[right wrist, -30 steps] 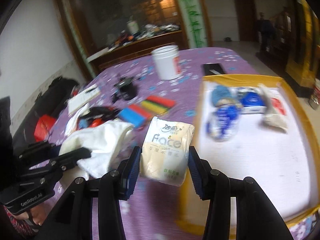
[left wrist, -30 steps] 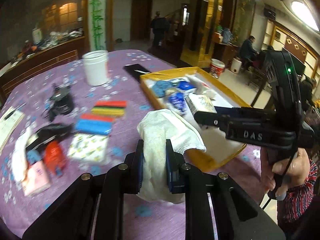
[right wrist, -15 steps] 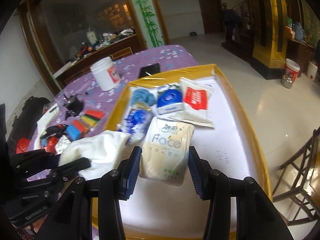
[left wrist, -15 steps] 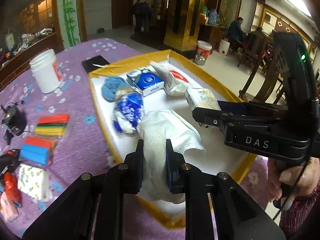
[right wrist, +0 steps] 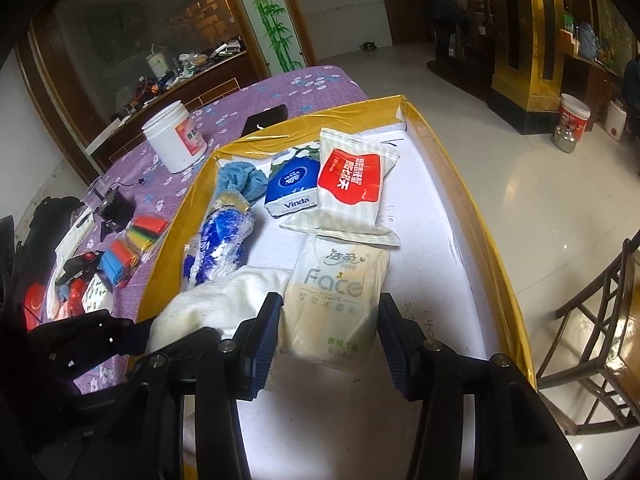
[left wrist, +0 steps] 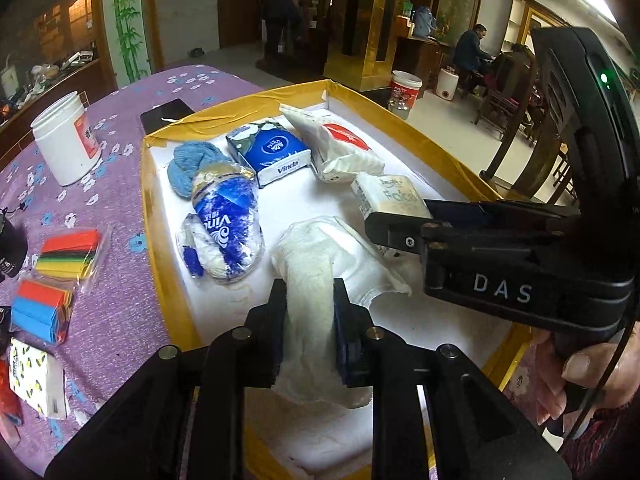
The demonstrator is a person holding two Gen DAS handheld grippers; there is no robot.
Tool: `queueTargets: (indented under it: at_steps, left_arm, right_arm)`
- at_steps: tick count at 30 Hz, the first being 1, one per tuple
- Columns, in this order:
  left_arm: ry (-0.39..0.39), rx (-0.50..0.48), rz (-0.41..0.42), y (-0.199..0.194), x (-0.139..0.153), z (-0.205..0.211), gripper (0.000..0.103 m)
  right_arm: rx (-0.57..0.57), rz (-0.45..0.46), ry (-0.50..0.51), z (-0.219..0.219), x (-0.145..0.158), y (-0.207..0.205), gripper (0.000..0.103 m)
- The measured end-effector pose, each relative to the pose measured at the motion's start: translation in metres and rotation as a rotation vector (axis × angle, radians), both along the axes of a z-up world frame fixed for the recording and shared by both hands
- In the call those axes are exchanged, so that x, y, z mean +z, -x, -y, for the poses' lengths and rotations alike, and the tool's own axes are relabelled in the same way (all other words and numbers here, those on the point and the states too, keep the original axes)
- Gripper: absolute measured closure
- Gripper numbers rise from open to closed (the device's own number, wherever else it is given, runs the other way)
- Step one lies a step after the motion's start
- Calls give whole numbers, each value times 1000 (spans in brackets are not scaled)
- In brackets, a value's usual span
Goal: Organize soft objects
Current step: 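Carry the white cloth and Face pack into the white box and release both, then return the left gripper to the pile and grasp the white sock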
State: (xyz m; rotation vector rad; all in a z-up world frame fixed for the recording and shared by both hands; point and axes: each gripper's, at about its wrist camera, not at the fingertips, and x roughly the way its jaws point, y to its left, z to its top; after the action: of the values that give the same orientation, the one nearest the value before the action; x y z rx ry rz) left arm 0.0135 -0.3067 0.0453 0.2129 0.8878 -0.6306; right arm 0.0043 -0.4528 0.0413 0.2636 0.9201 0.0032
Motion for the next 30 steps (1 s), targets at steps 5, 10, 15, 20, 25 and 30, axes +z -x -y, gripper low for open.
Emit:
queueTargets:
  at_steps: [5, 10, 15, 20, 25, 30]
  left_arm:
    - [1, 6, -1, -1, 0, -1, 70]
    - [31, 16, 8, 0, 8, -8, 60]
    - [49, 4, 23, 9, 19, -14, 60]
    - [66, 1, 18, 16, 24, -22, 60]
    - [77, 0, 19, 25, 28, -36, 60]
    - [111, 20, 17, 35, 33, -68, 59]
  right_arm:
    - [-12, -3, -5, 2, -2, 0, 51]
    - [-18, 5, -17, 3, 0, 3, 51]
    - [-37, 43, -16, 6, 13, 15, 50]
    - [-44, 89, -17, 6, 27, 30, 49]
    - [-36, 119, -32, 1, 39, 37, 48]
    - [48, 169, -92, -25, 49, 47, 47]
